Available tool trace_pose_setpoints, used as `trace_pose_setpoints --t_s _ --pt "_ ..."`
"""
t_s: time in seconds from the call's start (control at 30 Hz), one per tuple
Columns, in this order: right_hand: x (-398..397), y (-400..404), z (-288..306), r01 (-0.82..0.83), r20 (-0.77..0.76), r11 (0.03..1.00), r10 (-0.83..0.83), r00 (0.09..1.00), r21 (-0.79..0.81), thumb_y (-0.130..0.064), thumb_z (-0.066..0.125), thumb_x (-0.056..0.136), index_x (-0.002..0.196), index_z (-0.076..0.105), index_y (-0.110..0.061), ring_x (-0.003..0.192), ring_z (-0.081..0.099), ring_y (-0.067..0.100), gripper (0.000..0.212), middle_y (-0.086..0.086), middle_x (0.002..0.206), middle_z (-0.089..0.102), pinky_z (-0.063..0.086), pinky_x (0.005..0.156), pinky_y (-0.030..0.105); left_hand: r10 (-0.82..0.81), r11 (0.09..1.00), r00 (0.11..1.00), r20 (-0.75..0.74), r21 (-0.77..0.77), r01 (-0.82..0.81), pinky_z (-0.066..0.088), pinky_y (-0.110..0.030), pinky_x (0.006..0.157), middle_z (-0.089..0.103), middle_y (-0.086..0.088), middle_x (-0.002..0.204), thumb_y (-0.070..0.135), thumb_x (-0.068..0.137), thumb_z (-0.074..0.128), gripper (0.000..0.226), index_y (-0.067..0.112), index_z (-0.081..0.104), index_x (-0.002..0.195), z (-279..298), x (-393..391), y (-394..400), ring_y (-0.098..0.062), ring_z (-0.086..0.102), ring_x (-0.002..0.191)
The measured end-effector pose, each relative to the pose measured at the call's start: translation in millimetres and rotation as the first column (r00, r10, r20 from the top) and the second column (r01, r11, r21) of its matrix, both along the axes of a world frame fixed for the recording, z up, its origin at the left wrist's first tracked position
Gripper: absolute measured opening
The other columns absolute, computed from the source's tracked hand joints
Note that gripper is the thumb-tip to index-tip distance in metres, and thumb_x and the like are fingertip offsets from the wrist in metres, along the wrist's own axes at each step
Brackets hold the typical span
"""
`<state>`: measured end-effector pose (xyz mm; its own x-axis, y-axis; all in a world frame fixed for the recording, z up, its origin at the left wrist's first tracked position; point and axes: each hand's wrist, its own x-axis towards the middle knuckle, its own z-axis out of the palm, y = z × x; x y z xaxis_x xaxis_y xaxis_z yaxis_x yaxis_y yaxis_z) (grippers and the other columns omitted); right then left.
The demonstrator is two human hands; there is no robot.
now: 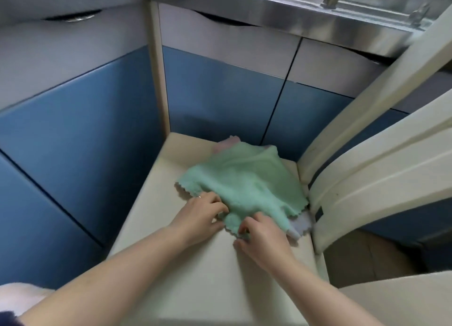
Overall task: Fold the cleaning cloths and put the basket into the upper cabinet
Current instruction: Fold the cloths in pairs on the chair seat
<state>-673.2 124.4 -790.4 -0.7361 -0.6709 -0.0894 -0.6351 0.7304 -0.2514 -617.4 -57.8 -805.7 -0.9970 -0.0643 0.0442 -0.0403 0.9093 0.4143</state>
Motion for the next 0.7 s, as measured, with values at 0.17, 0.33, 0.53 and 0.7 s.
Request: trace_pose_setpoints --t_s 0.17,0.33,0.53,0.7 --pt "-7 2 -3 0.082 0.122 0.983 -0.062 0.991 -0.164 -0.033 0.064 0.081 0.081 0.064 -0.019 0.083 0.051 0.016 0.014 -0.006 0.081 0.051 0.035 0.066 0.027 0.015 1.000 0.996 -0.086 0.012 -0.014 0.042 -0.029 0.077 0.059 0.003 0.095 0.039 0.073 0.070 0.028 0.023 0.068 0.096 -7 -4 2 -0.022 0.055 0.092" --pt "-21 9 23 0.219 0.236 0.937 -0.156 0.959 -0.272 -0.030 0.058 0.088 0.078 0.052 -0.024 0.071 0.053 0.011 0.014 -0.011 0.068 0.057 0.032 0.056 0.019 0.017 0.999 0.981 -0.191 -0.031 -0.023 0.036 -0.030 0.075 0.058 0.008 0.091 0.045 0.072 0.050 0.027 0.027 0.063 0.086 -6 -5 0 -0.019 0.057 0.090" --pt "-49 20 78 0.039 -0.068 0.962 -0.059 0.996 -0.272 -0.020 0.051 0.093 0.113 0.057 -0.021 0.092 0.061 0.017 0.020 -0.006 0.096 0.065 0.045 0.077 0.028 0.133 0.988 0.959 -0.249 -0.042 -0.148 0.030 -0.035 0.090 0.063 0.005 0.091 0.030 0.076 0.041 0.028 0.022 0.066 0.087 36 -31 -16 -0.022 0.058 0.093" --pt "-84 22 129 -0.054 -0.248 0.990 0.019 0.969 -0.134 -0.009 0.045 0.091 0.112 0.066 -0.022 0.101 0.057 0.019 0.032 -0.001 0.107 0.060 0.043 0.079 0.026 0.142 0.964 0.953 -0.266 -0.180 -0.194 0.034 -0.031 0.085 0.067 0.009 0.089 0.016 0.084 0.047 0.023 0.027 0.066 0.090 79 -52 -49 -0.020 0.060 0.090"
